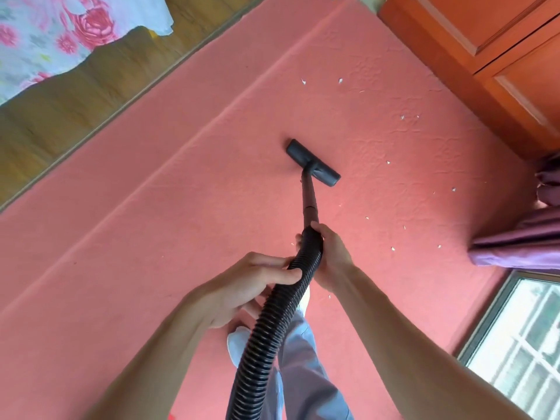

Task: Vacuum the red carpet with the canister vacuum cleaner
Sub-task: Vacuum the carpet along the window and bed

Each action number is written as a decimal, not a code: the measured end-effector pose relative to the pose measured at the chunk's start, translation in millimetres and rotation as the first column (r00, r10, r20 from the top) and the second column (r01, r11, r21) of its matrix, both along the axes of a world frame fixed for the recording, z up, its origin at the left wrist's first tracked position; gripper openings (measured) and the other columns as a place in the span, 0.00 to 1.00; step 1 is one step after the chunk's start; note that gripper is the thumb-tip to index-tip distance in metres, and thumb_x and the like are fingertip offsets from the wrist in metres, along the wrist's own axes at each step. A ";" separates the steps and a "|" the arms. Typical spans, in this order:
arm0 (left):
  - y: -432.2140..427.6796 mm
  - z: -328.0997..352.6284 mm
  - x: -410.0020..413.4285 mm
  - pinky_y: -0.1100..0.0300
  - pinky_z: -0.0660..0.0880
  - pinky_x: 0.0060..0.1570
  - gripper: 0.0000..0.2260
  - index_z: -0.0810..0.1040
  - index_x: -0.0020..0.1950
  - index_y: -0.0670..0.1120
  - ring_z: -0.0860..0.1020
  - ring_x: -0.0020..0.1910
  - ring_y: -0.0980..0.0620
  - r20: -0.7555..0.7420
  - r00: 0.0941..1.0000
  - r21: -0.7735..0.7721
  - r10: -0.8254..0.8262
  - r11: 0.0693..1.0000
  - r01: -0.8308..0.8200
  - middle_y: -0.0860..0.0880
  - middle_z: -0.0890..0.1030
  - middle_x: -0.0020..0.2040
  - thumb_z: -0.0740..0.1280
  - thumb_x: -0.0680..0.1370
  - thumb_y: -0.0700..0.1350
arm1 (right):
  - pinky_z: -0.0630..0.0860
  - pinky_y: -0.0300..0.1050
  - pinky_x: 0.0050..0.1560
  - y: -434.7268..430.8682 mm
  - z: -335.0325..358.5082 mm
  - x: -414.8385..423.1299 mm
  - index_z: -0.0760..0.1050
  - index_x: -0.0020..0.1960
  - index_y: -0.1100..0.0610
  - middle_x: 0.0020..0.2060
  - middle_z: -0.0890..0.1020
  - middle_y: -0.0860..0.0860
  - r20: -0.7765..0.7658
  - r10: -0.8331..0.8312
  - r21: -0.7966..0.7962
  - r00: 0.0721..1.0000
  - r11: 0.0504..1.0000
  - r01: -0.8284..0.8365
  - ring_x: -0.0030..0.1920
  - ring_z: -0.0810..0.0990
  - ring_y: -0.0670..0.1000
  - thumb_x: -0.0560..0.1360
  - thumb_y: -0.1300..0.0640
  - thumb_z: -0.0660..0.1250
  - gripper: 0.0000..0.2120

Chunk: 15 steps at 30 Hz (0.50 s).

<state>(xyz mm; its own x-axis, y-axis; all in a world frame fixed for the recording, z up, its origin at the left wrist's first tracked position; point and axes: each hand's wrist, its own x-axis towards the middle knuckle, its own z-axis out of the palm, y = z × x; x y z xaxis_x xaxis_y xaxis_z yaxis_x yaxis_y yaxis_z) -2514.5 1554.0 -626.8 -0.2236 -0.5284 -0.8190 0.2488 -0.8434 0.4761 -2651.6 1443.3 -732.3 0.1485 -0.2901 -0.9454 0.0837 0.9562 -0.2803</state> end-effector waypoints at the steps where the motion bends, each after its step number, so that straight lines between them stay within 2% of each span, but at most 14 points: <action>1: 4.7 2.8 0.1 0.59 0.77 0.36 0.10 0.85 0.57 0.54 0.82 0.39 0.54 -0.018 0.999 -0.001 -0.036 0.999 0.036 0.49 0.85 0.44 0.69 0.79 0.50 | 0.74 0.43 0.35 11.1 3.2 -4.6 0.70 0.56 0.64 0.34 0.77 0.57 -0.016 -0.021 -0.016 1.000 1.000 0.021 0.32 0.75 0.51 0.78 0.56 0.64 0.13; 7: 22.9 20.6 -6.9 0.62 0.73 0.33 0.12 0.84 0.61 0.51 0.80 0.37 0.55 -0.085 0.983 -0.037 -0.163 0.986 0.161 0.51 0.83 0.43 0.69 0.78 0.48 | 0.73 0.44 0.32 44.9 37.9 -34.7 0.70 0.50 0.61 0.31 0.76 0.56 -0.024 -0.082 -0.051 0.996 0.995 0.080 0.29 0.75 0.51 0.78 0.57 0.62 0.07; 12: 26.3 40.2 -13.7 0.61 0.71 0.34 0.13 0.83 0.62 0.53 0.79 0.39 0.54 -0.133 0.961 -0.111 -0.242 0.967 0.228 0.51 0.82 0.43 0.68 0.78 0.48 | 0.68 0.46 0.37 53.8 62.5 -61.1 0.73 0.49 0.58 0.32 0.79 0.54 -0.117 -0.005 -0.007 0.993 1.000 0.004 0.31 0.74 0.51 0.73 0.52 0.65 0.10; 15: 24.9 44.2 -22.4 0.61 0.73 0.35 0.13 0.83 0.62 0.55 0.78 0.40 0.53 -0.149 0.953 -0.103 -0.266 0.962 0.252 0.51 0.82 0.43 0.68 0.78 0.48 | 0.65 0.44 0.35 58.8 72.3 -75.9 0.74 0.46 0.60 0.31 0.80 0.54 -0.158 -0.003 0.017 0.987 1.000 0.006 0.31 0.69 0.52 0.76 0.53 0.65 0.09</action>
